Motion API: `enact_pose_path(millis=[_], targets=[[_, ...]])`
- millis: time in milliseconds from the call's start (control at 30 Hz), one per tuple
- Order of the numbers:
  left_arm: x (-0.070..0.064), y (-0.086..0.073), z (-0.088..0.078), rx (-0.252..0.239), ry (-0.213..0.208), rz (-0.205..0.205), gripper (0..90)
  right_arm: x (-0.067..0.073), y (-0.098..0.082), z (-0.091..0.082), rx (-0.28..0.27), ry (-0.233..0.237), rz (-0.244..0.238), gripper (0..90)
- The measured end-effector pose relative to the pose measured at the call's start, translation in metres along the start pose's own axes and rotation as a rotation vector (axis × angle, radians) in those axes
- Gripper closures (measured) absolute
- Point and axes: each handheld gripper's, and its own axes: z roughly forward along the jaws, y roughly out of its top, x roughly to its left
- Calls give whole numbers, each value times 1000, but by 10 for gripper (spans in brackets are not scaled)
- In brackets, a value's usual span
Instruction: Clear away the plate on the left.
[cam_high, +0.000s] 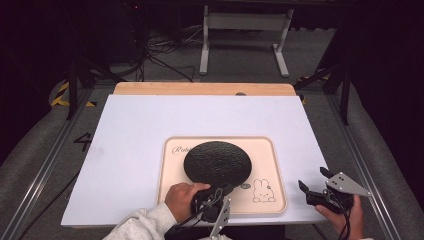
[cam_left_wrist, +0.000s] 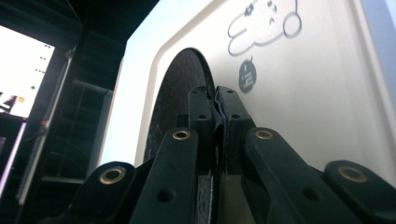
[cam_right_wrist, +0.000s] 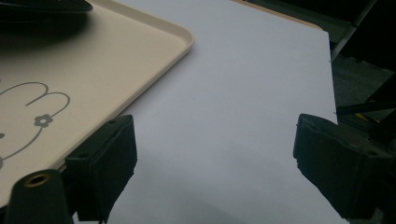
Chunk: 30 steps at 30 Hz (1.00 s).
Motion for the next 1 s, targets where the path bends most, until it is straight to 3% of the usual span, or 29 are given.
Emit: enact_pose_path(millis=[67,200,267,367,500,700,733,800,867,1000], targets=[[0,1,2,-8,4,-1,864,0,0,0,1,2,1,139],[1,-1,7,-30,-54,-47,814,0,0,0,3,2,2,139],[1,-1,11,-9,-115,-54,791,0,0,0,3,3,2,139],[0,-2,14,2,-156,-72,759,0,0,0,3,2,0,139],[1,-3,17,5,-180,-89,687,1,0,1,5,-3,-6,139],[2,-7,24,36,-264,-177,563,2,0,1,3,-10,-13,140],[2,-8,26,41,-269,-180,539,2,0,0,-4,-15,-18,142],[4,-9,26,20,-279,-235,535,3,2,-2,-19,-22,-25,142],[7,-11,26,9,-282,-263,483,3,1,-2,-17,-22,-25,142],[10,-12,25,1,-285,-287,417,2,1,-2,-19,-25,-24,142]])
